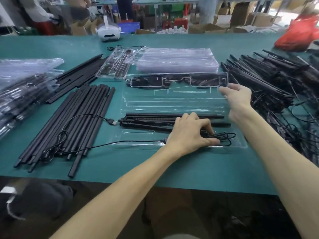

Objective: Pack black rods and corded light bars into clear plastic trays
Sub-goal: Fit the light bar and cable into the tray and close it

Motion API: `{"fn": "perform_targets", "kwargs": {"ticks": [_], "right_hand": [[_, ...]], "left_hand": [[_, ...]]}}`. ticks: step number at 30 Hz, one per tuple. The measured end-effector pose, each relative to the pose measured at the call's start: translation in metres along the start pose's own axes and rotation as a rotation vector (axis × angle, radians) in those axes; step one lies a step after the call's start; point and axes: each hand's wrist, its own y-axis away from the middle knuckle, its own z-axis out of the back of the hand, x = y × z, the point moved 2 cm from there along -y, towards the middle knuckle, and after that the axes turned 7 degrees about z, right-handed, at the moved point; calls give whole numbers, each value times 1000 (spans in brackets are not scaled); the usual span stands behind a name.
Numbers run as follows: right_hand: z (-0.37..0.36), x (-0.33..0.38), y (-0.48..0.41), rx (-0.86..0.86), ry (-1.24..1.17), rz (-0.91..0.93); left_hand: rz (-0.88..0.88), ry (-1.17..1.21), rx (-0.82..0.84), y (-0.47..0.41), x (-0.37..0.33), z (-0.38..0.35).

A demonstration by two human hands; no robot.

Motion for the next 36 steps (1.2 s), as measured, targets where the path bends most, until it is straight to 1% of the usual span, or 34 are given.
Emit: {"fn": "perform_targets", "kwargs": {"ticks": [2, 4, 7, 11, 15, 17, 20, 22, 25, 27, 32, 33, 36], "right_hand": [[1, 2, 3, 9, -24, 57], [4, 5, 6, -19, -49, 99], [12, 11, 13, -52, -116, 113], [25, 27, 25, -29, -204, 135], [33, 54, 41, -18, -228, 259], [35, 66, 50, 6, -166, 352], [36, 69, 63, 128, 112, 482], [40, 62, 75, 147, 234, 535], [51, 47, 92, 163, 281, 576], [60, 35, 101, 205, 338, 607], [82, 9, 119, 461, 444, 629], [84, 6, 120, 492, 461, 630], [83, 3, 119, 487, 525, 674]], "left_hand": [[1, -5, 5, -1, 1, 0], [4, -4, 5, -1, 1, 0], [6, -2, -3, -1, 2, 0], [-2, -7, -6, -1, 3, -1], [-9, -26, -8, -1, 5, -1], [-11, -27, -8, -1, 6, -1], [-13, -37, -11, -1, 6, -1], [-8, -51, -8, 0, 6, -1], [-3, -54, -6, 1, 6, 0], [-4, -55, -17, 0, 6, 0], [-21, -25, -40, 1, 2, 3], [-23, -11, -41, 2, 1, 4], [-12, 2, -37, 3, -1, 4]]}}
